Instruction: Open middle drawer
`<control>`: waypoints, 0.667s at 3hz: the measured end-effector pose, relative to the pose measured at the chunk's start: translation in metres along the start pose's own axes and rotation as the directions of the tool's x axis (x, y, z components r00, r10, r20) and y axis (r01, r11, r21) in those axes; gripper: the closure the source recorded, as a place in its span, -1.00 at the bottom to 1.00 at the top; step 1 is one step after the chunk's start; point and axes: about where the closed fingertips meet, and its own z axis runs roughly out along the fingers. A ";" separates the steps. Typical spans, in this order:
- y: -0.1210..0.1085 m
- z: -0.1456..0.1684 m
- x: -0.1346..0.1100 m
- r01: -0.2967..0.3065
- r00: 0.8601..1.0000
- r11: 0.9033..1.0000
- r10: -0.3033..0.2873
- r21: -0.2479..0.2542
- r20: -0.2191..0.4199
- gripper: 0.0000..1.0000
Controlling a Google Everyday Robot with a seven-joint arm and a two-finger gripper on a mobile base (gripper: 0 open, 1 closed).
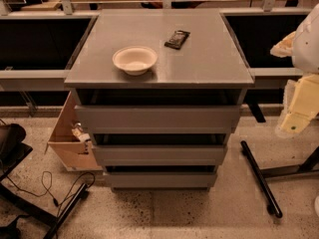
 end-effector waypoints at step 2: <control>0.023 0.020 -0.006 -0.022 0.999 1.000 0.022 -0.004 0.029 -1.00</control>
Offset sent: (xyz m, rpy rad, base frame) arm -0.0192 0.0167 -0.0519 0.0449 0.0288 -0.0244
